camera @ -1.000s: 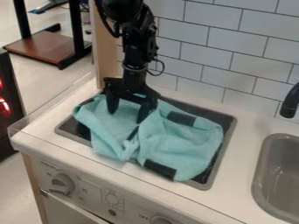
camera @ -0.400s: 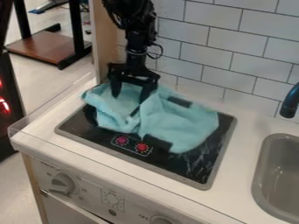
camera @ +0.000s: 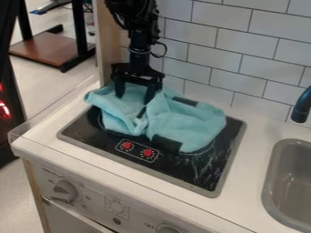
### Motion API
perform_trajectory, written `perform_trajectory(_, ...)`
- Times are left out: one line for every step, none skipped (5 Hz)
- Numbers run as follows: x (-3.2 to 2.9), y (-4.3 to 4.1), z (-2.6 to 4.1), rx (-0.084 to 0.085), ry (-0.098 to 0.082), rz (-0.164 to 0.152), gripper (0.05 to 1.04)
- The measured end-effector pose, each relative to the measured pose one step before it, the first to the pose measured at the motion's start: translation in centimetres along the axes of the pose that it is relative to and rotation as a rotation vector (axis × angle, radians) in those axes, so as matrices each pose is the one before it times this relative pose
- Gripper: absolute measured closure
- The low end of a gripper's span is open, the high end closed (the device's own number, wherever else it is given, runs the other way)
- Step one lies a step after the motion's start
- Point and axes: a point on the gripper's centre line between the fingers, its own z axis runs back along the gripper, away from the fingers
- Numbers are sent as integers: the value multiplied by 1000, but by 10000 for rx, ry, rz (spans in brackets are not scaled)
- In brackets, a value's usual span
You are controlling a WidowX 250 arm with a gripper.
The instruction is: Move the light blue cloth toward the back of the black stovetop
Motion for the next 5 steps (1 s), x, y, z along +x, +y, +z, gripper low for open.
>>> perform_trajectory(-1004,121,124,-166,136,71,85)
perform_trajectory(-726,326,311,-35,150,-86,85)
perform_trajectory(-367,358,368,-82,157,-56,85)
perform_trajectory(355,818,3023,-255,-562,139,85)
perform_trajectory(-283,861,2330,-284,-358,224,85)
